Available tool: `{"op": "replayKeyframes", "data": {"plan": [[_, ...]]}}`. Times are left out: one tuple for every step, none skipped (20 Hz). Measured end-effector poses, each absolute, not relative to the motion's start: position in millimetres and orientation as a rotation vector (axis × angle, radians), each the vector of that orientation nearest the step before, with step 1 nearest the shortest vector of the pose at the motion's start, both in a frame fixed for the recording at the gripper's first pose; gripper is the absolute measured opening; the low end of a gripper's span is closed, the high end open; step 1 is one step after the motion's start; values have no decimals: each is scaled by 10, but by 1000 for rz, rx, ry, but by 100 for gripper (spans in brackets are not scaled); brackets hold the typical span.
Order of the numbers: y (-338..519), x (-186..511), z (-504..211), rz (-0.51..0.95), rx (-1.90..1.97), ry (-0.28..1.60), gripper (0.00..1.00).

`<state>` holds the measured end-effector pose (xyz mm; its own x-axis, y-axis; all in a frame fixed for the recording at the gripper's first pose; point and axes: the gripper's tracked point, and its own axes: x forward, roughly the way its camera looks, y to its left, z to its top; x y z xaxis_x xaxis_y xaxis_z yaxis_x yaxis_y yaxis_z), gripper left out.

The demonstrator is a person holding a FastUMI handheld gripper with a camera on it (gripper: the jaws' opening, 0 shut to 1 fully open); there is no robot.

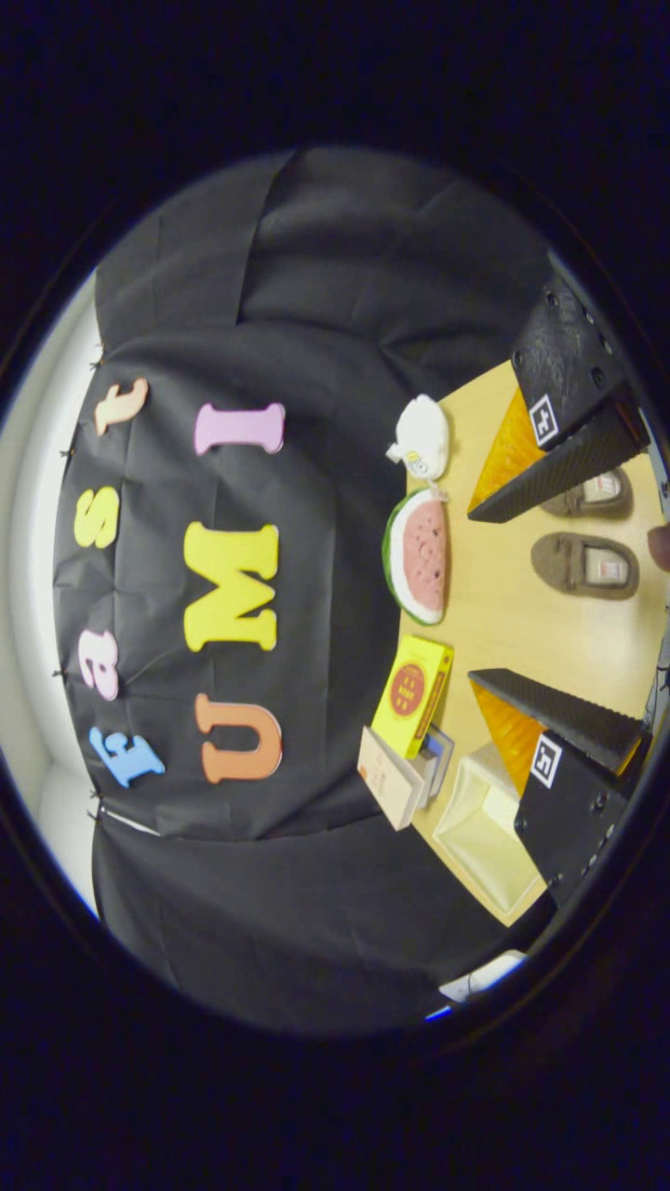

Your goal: Open the storage box then place both shoes into the box .Put the left shoe in first, then the right shoe, with the right side of both shoes facing outward in a uniform manner.

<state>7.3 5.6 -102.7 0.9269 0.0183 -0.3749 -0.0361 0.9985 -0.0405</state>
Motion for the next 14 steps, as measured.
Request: {"op": "replayKeyframes", "data": {"plan": [[-84, 52, -1184, 15, -42, 417, 96], [-187, 43, -1396, 12, -42, 458, 96], [-259, 36, -1596, 10, -47, 500, 96], [-336, 6, -1796, 8, -50, 537, 96], [-381, 7, -1962, 6, -51, 570, 96], [-412, 25, -2154, 8, -51, 608, 96], [-425, 35, -2347, 12, -50, 646, 96], [-426, 51, -2529, 16, -43, 687, 96], [-419, 64, -2671, 23, -28, 723, 96], [-427, 59, -2797, 30, -17, 751, 96], [-428, 62, -2895, 38, -13, 776, 96], [-415, 76, -2994, 46, -14, 796, 96], [-415, 99, -3076, 53, -12, 812, 96], [-418, 123, -3138, 58, -8, 826, 96]]}}
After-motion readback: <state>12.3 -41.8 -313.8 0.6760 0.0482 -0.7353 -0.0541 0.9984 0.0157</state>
